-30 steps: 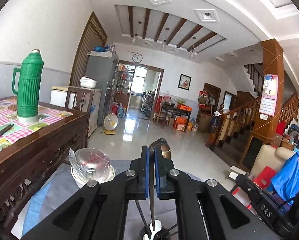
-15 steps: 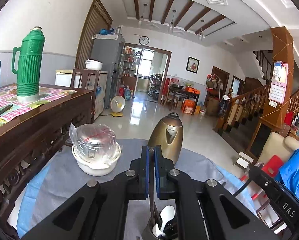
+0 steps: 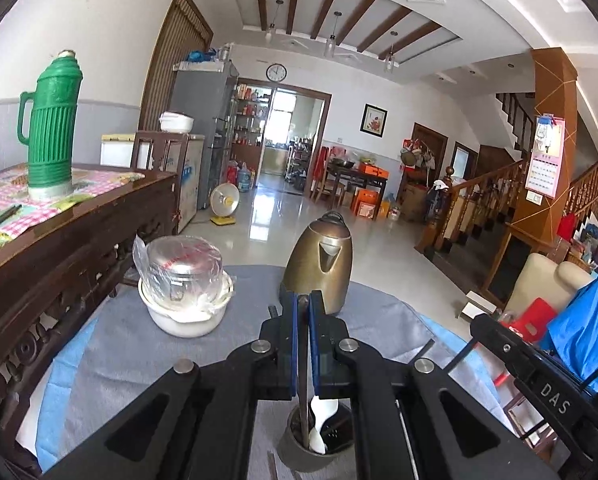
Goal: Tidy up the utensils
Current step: 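Lower the chopsticks into the grey holder and open both tools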
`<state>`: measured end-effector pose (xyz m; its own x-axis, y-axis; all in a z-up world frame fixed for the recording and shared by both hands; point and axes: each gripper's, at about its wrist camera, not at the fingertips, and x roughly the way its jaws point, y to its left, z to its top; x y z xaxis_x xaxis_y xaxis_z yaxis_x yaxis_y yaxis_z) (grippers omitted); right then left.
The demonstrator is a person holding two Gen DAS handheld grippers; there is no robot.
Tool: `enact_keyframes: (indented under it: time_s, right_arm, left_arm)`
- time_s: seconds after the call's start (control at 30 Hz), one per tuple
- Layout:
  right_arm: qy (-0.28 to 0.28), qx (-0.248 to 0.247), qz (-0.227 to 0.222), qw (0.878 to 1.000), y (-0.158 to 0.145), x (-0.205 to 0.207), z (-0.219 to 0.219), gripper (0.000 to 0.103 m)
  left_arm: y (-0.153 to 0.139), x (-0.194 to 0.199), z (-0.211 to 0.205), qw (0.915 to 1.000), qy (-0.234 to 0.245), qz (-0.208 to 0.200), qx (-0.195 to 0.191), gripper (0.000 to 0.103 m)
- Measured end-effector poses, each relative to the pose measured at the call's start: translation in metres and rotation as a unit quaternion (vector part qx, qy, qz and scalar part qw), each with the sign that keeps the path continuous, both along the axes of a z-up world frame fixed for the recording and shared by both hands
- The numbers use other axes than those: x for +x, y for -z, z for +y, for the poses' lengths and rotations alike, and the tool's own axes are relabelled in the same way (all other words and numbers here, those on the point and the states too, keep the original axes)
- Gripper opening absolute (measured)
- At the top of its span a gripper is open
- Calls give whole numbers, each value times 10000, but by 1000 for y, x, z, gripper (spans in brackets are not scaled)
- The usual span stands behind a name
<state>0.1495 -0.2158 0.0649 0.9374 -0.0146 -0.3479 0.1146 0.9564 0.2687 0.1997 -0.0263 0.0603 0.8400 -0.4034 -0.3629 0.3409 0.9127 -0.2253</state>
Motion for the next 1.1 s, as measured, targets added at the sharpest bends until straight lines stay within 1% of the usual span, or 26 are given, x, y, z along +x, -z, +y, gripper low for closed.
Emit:
enact_keyframes:
  time_s: [0.27,0.47,0.67,0.83,0.93,1.0,1.03,1.07,1.1]
  right_arm:
    - [-45,172,104,9998,5,-2,3,6]
    - [-91,205,177,9996,8,-3,7,7]
    - [-119,250,245,9993,12,-8,6,7]
    - [-166,416,349,9984,18,-11,4,8]
    - [-205,523,410,9976,20,-12,3,8]
    - [-263,621,500,9965,20,-11,3,9]
    - [-269,663,527,9960,21,-11,2,12]
    - [-263,713,547,9956,21,-13,1,18]
    - [-258,753,547,9953,22,-14,0,21]
  left_arm:
    - [5,-12,4,9996,129,249,-38,6]
    - [11,-23,8,9984,270,483,-97,6]
    - [16,-37,11,9975,402,576,-44,6]
    - [22,-51,13,9961,569,679,-2,6]
    - [25,-59,15,9958,608,673,107,6]
    - [25,-66,15,9959,605,652,179,6]
    - [26,-67,16,9959,609,642,202,8]
    - [25,-68,16,9958,618,636,225,12]
    - [25,-70,16,9959,608,622,241,17]
